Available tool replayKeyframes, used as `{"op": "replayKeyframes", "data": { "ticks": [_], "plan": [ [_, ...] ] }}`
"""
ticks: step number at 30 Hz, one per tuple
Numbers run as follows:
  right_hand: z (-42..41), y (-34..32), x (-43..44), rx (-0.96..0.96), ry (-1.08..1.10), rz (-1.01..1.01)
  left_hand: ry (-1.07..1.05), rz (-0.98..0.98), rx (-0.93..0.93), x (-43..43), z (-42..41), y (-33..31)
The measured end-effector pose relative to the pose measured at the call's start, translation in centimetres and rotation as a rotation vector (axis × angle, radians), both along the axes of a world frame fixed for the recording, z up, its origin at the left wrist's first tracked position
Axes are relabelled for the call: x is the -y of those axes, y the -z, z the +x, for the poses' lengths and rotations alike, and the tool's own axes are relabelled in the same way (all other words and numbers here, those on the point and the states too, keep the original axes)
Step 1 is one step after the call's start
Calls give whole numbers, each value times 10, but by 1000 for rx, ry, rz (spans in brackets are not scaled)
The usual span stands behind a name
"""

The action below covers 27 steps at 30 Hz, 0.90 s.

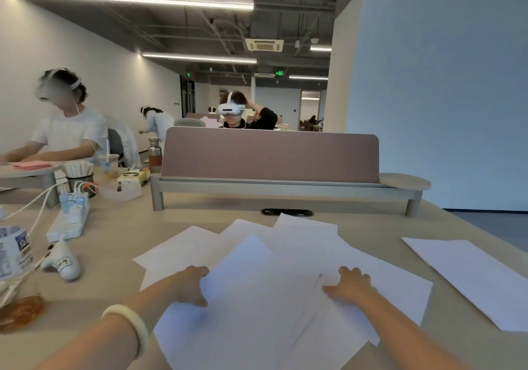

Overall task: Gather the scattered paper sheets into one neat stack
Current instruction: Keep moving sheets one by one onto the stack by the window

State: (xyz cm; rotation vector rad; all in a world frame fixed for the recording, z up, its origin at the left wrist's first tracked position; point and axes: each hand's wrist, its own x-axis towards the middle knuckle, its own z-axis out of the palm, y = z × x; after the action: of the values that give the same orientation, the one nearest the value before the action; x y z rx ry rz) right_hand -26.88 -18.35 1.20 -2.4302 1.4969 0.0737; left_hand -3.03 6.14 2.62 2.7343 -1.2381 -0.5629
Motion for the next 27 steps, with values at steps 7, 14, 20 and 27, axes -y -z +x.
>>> {"op": "replayKeyframes", "data": {
  "ticks": [7,14,20,27],
  "plan": [
    [2,-17,-3,156,-32,315,-11,36,44,9,-14,-2],
    [-6,-18,-4,232,-35,384,-84,33,-26,6,-19,-3],
    [-8,-18,2,376,12,534,-189,-67,-252,3,-9,-3],
    [-5,-24,-8,466,1,607,-350,-248,-371,-5,9,0]
  ]
}}
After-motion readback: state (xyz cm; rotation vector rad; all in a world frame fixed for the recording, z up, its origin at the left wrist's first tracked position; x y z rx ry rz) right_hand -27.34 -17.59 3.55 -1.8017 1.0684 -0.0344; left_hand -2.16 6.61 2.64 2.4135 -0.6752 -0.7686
